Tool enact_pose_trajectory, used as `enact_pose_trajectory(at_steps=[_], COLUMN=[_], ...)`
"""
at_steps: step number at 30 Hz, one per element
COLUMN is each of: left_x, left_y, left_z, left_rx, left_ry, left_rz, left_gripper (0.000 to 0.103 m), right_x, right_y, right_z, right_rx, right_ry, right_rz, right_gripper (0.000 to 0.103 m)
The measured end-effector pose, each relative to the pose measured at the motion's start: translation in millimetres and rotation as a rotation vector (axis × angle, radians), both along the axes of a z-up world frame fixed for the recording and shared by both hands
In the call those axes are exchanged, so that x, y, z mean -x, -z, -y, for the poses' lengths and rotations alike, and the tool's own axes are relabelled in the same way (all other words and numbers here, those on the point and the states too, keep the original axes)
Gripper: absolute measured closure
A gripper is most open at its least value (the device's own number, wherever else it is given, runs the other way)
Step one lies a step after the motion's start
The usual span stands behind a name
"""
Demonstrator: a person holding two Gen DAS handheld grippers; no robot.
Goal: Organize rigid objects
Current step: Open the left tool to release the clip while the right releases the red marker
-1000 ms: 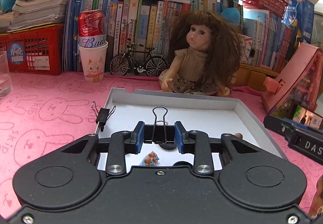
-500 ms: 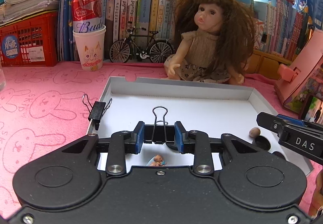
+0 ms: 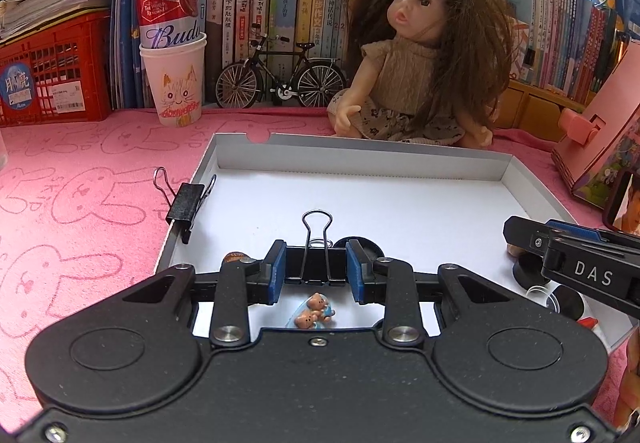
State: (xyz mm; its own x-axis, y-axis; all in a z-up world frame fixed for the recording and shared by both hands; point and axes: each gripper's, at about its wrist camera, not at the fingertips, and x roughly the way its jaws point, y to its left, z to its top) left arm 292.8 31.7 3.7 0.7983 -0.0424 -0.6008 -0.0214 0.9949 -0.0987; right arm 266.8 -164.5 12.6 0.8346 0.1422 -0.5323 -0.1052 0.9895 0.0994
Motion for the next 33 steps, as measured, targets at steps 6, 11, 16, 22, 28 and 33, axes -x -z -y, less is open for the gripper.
enact_pose_trajectory(at_steps=[6,11,16,22,28,33], left_x=[-0.7,-0.8,-1.0,-1.3,-1.5,-1.1], left_y=[0.8,1.7,1.9,2.1,2.0,2.0], left_z=[2.6,5.9,6.3,6.9,7.1,7.0], left_rx=[-0.021,-0.045,-0.047,-0.050,-0.051,-0.041], left_ry=[0.005,0.006,0.007,0.007,0.007,0.013], left_rz=[0.000,0.000,0.000,0.000,0.000,-0.003], left_gripper=[0.073,0.073,0.073,0.073,0.073,0.066], right_x=[-3.0,-4.1,-5.1,-6.0,-6.1,-4.8], right_y=[6.1,6.9,7.2,7.6,8.2,8.3], right_z=[-1.8,-4.7,-6.6,-6.5,-8.2,-8.1], right_rx=[0.003,0.019,0.032,0.034,0.042,0.031], right_ry=[0.006,-0.002,-0.003,-0.006,-0.009,-0.011], right_rz=[-0.018,-0.025,-0.032,-0.035,-0.041,-0.046], right_gripper=[0.053,0.054,0.054,0.054,0.054,0.053])
